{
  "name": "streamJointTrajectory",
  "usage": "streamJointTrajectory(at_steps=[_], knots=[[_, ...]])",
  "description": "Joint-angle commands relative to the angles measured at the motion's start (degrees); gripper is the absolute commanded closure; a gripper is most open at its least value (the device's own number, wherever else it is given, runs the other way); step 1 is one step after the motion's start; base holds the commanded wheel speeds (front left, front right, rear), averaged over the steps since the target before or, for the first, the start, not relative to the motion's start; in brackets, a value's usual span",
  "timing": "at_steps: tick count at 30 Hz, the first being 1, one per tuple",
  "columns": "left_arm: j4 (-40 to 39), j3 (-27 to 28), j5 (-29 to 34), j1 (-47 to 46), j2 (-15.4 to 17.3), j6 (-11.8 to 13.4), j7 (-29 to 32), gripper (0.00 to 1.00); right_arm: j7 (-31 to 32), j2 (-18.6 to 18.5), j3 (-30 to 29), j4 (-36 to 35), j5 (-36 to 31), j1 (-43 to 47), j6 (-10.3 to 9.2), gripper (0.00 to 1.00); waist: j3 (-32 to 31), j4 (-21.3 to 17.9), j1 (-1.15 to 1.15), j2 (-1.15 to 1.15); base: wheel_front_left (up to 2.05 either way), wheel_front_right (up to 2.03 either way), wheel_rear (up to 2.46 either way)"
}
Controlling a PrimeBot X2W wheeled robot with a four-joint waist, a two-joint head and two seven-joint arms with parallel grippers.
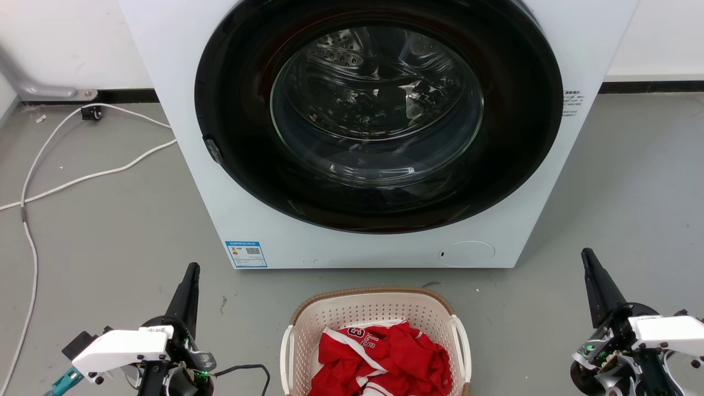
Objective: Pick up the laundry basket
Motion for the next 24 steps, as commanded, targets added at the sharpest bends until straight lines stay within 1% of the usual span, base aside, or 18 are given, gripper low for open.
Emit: streamJointTrajectory(at_steps=[1, 6, 7, 8, 16, 21, 24], knots=[[0.1, 0.2, 0.3, -0.6, 0.0, -0.2, 0.1, 1.00, 0.1, 0.2, -0.1, 0.1, -0.4, -0.6, 0.02, 1.00, 0.0, 0.0, 0.00, 0.00, 0.00, 0.00, 0.00], [0.1, 0.2, 0.3, -0.6, 0.0, -0.2, 0.1, 1.00, 0.2, 0.2, -0.1, 0.1, -0.3, -0.6, 0.02, 1.00, 0.0, 0.0, 0.00, 0.00, 0.00, 0.00, 0.00], [0.0, 0.0, 0.0, 0.0, 0.0, 0.0, 0.0, 0.00, 0.0, 0.0, 0.0, 0.0, -0.2, 0.0, 0.00, 0.00, 0.0, 0.0, 0.00, 0.00, 0.00, 0.00, 0.00], [1.0, -0.4, -0.1, 0.7, -0.2, 0.1, -0.2, 0.00, -0.2, 0.1, 0.1, 0.9, -0.3, 0.8, 0.00, 0.00, 0.0, 0.0, 0.00, 0.00, 0.00, 0.00, 0.00], [0.8, -2.7, 0.3, -0.1, -0.2, 0.0, -2.3, 0.00, -2.1, 0.0, 1.1, 0.0, -1.5, 1.1, 0.00, 0.00, 0.0, 0.0, 0.00, 0.00, 0.00, 0.00, 0.00], [0.0, -3.7, 2.5, -0.6, -0.2, 0.0, -3.7, 0.00, -3.7, -0.5, 2.2, -0.5, -4.6, 1.2, 0.00, 0.00, 0.0, 0.0, 0.00, 0.00, 0.00, 0.00, 0.00], [-0.9, -4.2, 5.1, -0.6, -0.2, 0.0, -4.5, 0.00, -4.5, -0.7, 2.7, -0.7, -7.5, 1.2, 0.00, 0.00, 0.0, 0.1, 0.00, 0.00, 0.00, 0.00, 0.00]])
